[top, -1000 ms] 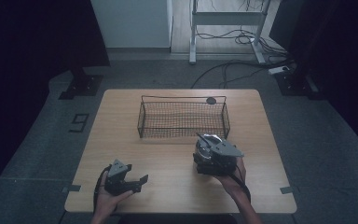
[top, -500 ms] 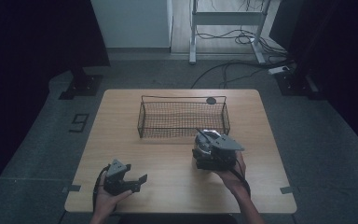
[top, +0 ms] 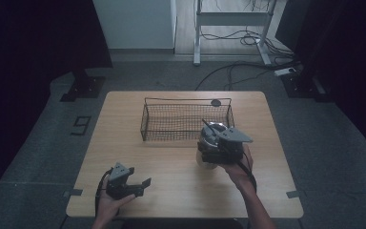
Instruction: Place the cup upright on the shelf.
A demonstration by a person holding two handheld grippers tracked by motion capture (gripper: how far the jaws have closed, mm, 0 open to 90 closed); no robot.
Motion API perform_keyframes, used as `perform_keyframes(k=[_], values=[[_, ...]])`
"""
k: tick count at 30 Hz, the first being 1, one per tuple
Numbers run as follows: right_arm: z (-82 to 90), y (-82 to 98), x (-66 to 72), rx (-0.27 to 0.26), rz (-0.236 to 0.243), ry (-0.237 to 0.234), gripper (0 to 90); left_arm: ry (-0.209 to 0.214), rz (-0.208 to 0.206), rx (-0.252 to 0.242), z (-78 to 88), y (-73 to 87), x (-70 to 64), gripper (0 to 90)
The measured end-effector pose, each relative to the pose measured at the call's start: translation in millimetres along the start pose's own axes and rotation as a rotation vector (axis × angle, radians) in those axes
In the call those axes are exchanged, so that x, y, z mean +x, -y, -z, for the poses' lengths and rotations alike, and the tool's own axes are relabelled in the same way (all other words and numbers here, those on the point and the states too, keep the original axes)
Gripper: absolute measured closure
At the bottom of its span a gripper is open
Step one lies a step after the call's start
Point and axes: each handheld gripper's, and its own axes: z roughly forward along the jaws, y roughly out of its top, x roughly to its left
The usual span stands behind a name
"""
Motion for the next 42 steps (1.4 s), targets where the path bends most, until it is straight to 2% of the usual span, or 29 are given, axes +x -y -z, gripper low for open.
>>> perform_keyframes(k=[6,13,23,28,34,42], values=[[2.2,-9.8,-5.6,-0.014,-0.011,-0.005,3.1,0.004,-0.003,0.003,-1.4,-0.5,0.4,15.4],[1.6,-18.0,-13.9,-0.021,-0.035,0.011,3.1,0.004,-0.008,0.0,-1.4,-2.1,-0.4,15.4],[-7.2,-27.8,-25.7,-0.009,-0.067,0.028,3.1,0.005,-0.001,-0.007,0.3,-2.6,1.4,15.4],[-11.9,-33.8,-29.7,-0.004,-0.067,0.038,3.1,-0.004,0.006,-0.014,3.0,-2.4,4.4,15.4],[-19.0,-39.2,-33.1,0.007,-0.064,0.041,3.1,0.001,-0.003,-0.008,1.5,-2.4,2.0,15.4],[-27.6,-48.9,-35.9,0.01,-0.064,0.057,3.1,0.003,0.005,-0.015,3.6,-2.4,3.6,15.4]])
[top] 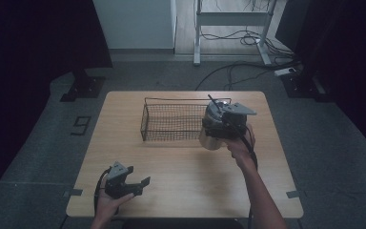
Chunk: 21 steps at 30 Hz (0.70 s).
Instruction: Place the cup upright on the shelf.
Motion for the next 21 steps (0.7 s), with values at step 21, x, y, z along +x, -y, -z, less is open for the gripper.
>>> perform_keyframes(k=[21], values=[[-21.3,-23.0,-3.4,0.011,0.021,0.015,3.1,0.011,0.002,-0.003,0.2,-0.5,-1.7,15.4]])
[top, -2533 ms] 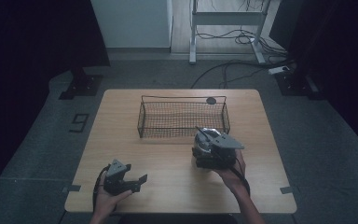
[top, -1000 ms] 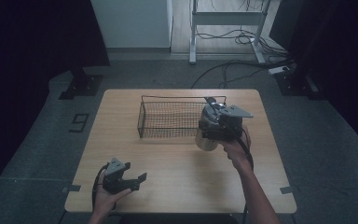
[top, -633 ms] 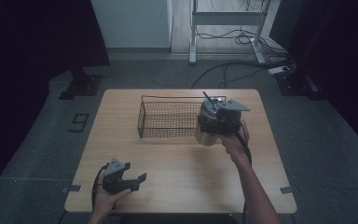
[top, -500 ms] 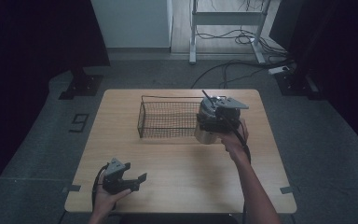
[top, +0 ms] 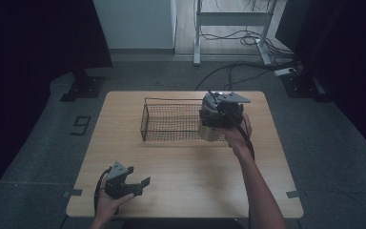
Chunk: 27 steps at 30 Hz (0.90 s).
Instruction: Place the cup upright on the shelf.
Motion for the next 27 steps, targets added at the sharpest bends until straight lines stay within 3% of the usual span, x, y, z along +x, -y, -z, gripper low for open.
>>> perform_keyframes(k=[27], values=[[-25.1,-20.6,-15.6,0.034,-0.003,0.046,3.1,0.014,-0.006,0.011,-4.6,1.6,-2.7,15.5]])
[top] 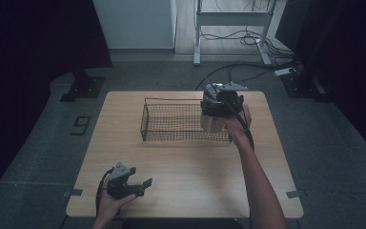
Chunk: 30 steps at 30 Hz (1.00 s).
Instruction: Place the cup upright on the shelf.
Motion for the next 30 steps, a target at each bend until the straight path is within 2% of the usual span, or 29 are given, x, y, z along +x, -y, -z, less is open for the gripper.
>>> perform_keyframes(k=[22,30], values=[[-36.8,-18.7,1.3,0.03,-0.008,0.015,3.1,0.006,0.002,-0.005,1.8,0.0,2.0,15.5],[-48.9,-15.3,1.5,0.048,0.001,0.031,3.1,0.003,0.005,-0.008,2.8,0.3,3.0,15.5]])
